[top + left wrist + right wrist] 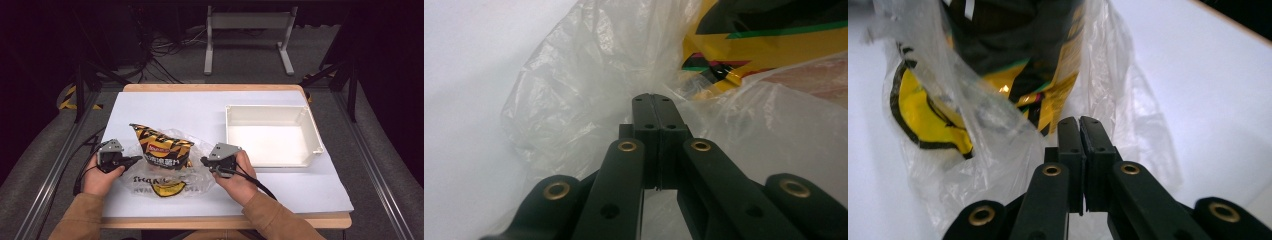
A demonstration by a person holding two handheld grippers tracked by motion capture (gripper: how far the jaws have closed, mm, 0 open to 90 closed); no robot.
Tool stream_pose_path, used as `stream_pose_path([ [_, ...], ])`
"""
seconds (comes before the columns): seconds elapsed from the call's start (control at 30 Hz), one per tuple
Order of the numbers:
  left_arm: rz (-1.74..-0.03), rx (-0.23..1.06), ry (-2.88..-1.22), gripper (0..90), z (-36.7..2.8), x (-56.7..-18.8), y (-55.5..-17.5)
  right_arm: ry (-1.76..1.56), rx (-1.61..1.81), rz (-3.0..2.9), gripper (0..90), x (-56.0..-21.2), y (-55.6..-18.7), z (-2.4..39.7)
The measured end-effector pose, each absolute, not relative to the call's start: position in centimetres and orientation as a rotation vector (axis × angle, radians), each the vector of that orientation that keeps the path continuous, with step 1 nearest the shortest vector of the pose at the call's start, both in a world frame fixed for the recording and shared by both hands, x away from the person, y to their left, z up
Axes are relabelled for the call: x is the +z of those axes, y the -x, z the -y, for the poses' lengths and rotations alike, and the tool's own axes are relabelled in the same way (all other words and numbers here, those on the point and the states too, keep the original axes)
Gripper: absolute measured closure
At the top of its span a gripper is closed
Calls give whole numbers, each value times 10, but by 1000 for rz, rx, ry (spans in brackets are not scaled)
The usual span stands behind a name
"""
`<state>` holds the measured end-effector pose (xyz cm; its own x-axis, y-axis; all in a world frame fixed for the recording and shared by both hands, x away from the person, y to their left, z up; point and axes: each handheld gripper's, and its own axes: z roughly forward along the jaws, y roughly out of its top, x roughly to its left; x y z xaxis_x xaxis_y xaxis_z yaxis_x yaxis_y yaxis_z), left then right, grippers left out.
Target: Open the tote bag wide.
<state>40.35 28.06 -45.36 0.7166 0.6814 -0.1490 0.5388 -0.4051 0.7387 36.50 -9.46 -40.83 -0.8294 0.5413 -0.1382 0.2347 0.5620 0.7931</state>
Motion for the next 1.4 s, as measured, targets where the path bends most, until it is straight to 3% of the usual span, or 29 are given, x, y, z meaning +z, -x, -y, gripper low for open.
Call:
stream_pose_path([
  [0.57, -933, 227, -2089, 866, -282, -453, -403, -625, 1077, -2537, 834, -450, -362, 84],
  [0.67, -936, 248, -2064, 835, -284, -450, -402, -632, 1094, -2544, 777, -448, -362, 85],
  [0.83, -943, 274, -2005, 755, -289, -444, -397, -634, 1130, -2524, 701, -434, -362, 91],
  [0.97, -954, 306, -1971, 619, -293, -440, -394, -635, 1163, -2496, 632, -422, -359, 97],
  [1.13, -967, 317, -1924, 555, -300, -435, -391, -633, 1199, -2477, 577, -410, -356, 105],
  [1.17, -989, 331, -1913, 480, -302, -433, -390, -627, 1235, -2471, 526, -400, -354, 110],
  [1.4, -987, 356, -1859, 401, -305, -425, -382, -601, 1299, -2446, 478, -380, -350, 118],
])
